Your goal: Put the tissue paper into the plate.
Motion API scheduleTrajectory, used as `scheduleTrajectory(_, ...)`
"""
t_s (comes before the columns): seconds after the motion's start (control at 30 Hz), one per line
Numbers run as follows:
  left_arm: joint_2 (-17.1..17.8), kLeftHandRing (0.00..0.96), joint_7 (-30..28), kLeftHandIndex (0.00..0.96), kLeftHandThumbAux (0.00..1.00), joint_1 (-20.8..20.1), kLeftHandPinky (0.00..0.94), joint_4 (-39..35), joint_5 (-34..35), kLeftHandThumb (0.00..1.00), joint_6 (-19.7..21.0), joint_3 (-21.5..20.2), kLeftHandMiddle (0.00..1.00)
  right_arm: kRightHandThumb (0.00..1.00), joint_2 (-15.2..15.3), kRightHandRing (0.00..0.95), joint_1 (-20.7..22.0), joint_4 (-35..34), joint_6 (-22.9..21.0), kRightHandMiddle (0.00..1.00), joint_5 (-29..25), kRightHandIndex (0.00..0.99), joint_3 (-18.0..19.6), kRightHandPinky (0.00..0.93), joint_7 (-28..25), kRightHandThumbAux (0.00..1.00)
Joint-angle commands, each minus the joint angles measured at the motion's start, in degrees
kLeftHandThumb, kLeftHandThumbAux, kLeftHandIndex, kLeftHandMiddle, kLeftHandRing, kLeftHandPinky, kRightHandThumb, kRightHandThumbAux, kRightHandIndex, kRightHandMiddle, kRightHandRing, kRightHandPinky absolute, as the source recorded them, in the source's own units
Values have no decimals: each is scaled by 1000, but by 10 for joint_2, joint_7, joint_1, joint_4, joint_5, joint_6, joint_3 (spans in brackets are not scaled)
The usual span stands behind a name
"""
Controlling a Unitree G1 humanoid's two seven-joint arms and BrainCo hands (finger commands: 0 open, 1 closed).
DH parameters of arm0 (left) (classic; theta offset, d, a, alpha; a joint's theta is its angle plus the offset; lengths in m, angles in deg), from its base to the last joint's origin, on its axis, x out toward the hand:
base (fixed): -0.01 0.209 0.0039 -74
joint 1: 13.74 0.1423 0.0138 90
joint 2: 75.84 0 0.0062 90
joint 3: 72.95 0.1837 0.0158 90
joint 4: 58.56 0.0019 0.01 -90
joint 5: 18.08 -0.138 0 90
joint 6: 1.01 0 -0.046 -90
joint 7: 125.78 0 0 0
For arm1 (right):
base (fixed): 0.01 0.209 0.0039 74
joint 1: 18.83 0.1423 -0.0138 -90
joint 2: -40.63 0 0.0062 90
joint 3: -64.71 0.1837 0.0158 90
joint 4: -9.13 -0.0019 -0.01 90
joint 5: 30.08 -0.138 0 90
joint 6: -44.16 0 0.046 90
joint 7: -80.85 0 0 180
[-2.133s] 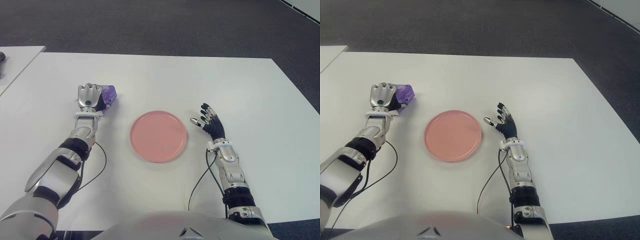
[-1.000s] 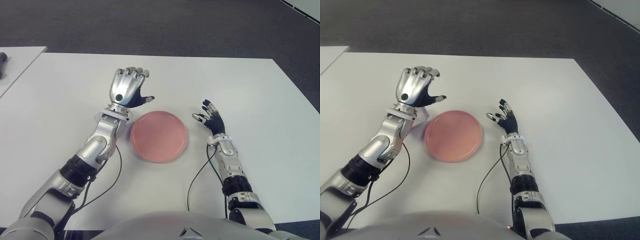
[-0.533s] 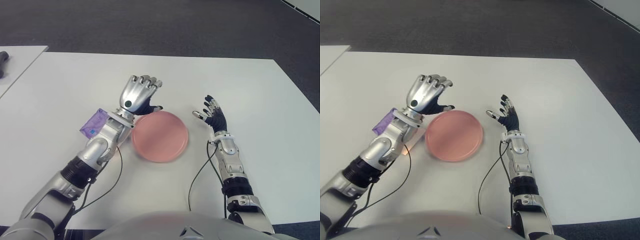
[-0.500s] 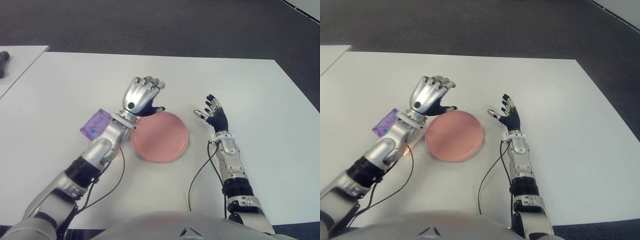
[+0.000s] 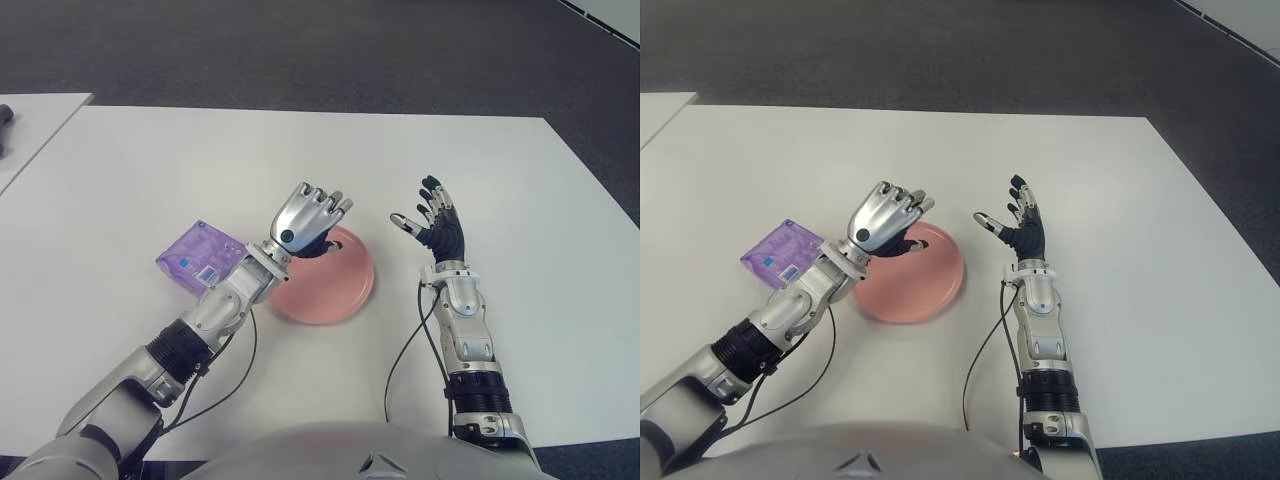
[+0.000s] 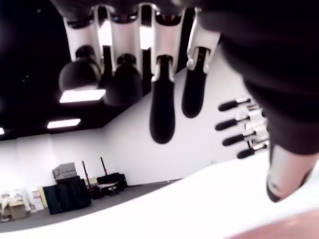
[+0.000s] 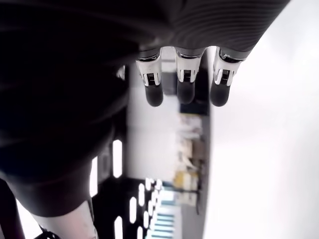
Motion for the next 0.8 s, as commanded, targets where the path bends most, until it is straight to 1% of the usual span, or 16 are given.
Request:
scheduleTrajectory(0.03, 6, 818, -10, 407, 663, 11, 836, 11, -8, 855, -5, 5, 551, 1, -1, 37, 0, -10, -26, 45, -6, 33, -1, 127, -6, 838)
scheduleTrajectory(0.13, 8, 820, 0, 414, 660, 14, 830, 11, -10, 857, -4, 2, 560, 0, -2, 38, -1, -14, -30, 46, -5, 33, -1, 132, -7, 838)
scheduleTrajectory(0.2, 9, 821, 7, 436, 657, 16, 825, 9, -15, 858, 2, -1, 519, 0, -2, 39, -1, -16, -32, 47, -5, 33, 0, 134, -7, 838)
scheduleTrajectory(0.3, 9, 816, 10, 443, 656, 20, 826, 6, -22, 856, 11, -4, 500, 0, -2, 39, -2, -17, -33, 47, -5, 33, 1, 134, -8, 838)
scheduleTrajectory(0.37, 9, 811, 0, 444, 655, 25, 830, -1, -28, 855, 24, -8, 496, 0, -3, 39, -2, -17, -34, 47, -5, 33, 1, 134, -8, 838)
scheduleTrajectory(0.47, 6, 805, -30, 445, 655, 35, 842, -15, -35, 853, 49, -17, 493, 0, -3, 39, -2, -18, -34, 47, -4, 33, 0, 135, -8, 838)
scheduleTrajectory(0.57, 4, 800, -55, 445, 654, 41, 850, -28, -36, 852, 66, -24, 492, 0, -3, 39, -3, -18, -34, 47, -4, 33, 0, 135, -8, 838)
scheduleTrajectory(0.7, 10, 788, -108, 444, 655, 48, 837, -64, -31, 851, 85, -46, 491, 0, -4, 39, -3, -18, -34, 47, -4, 33, 1, 135, -8, 839)
scheduleTrajectory(0.73, 13, 784, -129, 444, 655, 50, 832, -79, -30, 851, 91, -53, 491, 0, -4, 39, -2, -18, -34, 47, -4, 33, 1, 135, -8, 839)
scheduleTrajectory(0.77, 15, 759, -145, 441, 657, 52, 795, -90, -30, 848, 94, -59, 490, 0, -4, 39, -2, -18, -34, 47, -4, 33, 1, 135, -8, 839)
scheduleTrajectory(0.8, 22, 743, -205, 439, 658, 59, 771, -131, -31, 846, 107, -75, 489, 0, -4, 39, -2, -17, -34, 47, -4, 33, 1, 135, -8, 839)
